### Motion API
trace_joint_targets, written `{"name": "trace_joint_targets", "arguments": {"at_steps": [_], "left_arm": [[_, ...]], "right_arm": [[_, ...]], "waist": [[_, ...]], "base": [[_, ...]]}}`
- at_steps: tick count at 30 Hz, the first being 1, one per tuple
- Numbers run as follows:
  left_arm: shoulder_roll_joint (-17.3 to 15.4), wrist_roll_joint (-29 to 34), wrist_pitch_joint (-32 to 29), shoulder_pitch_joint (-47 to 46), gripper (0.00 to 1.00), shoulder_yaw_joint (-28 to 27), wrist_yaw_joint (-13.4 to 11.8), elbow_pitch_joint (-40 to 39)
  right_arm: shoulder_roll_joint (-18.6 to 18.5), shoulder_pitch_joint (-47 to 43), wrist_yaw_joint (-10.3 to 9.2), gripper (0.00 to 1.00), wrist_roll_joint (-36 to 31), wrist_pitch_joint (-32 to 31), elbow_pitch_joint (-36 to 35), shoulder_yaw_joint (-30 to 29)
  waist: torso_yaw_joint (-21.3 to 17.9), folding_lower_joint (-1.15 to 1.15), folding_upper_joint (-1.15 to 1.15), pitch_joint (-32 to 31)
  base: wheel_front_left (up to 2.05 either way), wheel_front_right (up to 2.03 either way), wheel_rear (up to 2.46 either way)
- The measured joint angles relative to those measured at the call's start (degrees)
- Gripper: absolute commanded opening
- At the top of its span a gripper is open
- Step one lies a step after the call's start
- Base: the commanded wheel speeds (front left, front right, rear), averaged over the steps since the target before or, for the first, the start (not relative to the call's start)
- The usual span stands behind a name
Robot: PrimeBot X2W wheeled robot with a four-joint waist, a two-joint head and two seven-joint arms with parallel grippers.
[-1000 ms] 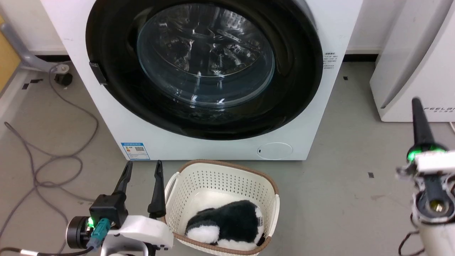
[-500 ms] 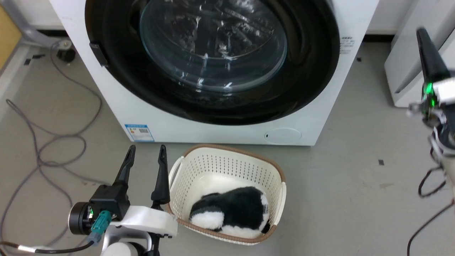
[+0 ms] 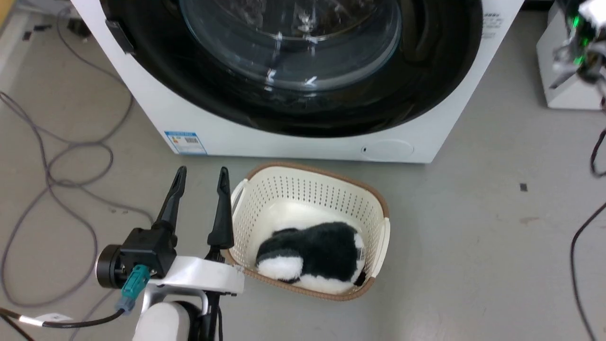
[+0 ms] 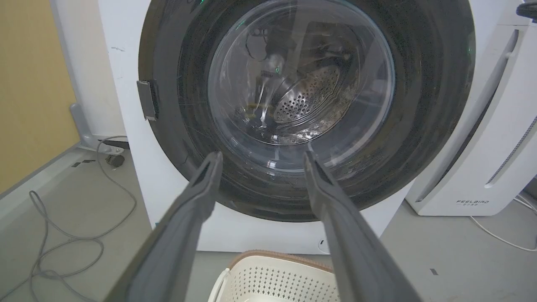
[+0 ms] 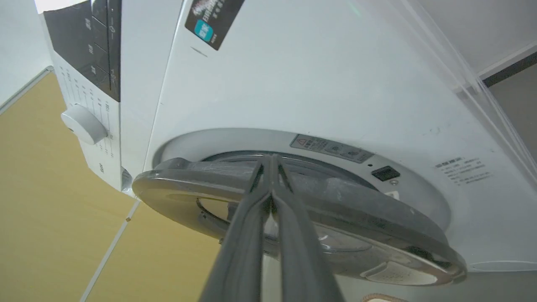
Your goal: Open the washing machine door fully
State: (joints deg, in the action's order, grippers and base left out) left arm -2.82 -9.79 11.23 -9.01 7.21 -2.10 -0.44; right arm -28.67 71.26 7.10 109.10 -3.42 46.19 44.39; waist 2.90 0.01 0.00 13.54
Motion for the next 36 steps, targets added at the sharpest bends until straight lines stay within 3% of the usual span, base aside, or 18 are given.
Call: {"name": "trace_joint_targets", "arguments": {"at_steps": [7,12,28,36], "left_arm": [[0.01,-0.59,0.90,-1.98,1.00,0.67,-0.27,-0.62],[0.00,-1.08,1.51,-3.03,1.00,0.92,-0.27,-0.66],[0.00,-3.50,3.36,-5.25,1.00,2.32,-1.24,-0.58],[0.00,-3.48,3.45,-5.32,1.00,2.57,-1.34,0.08]], "right_arm": [[1.67,12.70,0.00,0.00,5.91,-8.35,10.91,12.57],[3.89,18.65,0.01,0.00,7.98,-14.52,15.86,17.90],[7.65,29.62,0.01,0.00,15.70,-25.31,26.55,27.98],[9.13,29.72,0.01,0.00,15.90,-30.64,27.05,28.73]], "waist": [[0.27,0.00,0.00,3.55],[0.49,0.00,0.00,5.52],[1.74,0.00,0.00,8.97],[1.43,0.00,0.00,8.37]], "base": [[0.00,0.00,0.00],[0.00,0.00,0.00],[0.00,0.00,0.00],[0.00,0.00,0.00]]}}
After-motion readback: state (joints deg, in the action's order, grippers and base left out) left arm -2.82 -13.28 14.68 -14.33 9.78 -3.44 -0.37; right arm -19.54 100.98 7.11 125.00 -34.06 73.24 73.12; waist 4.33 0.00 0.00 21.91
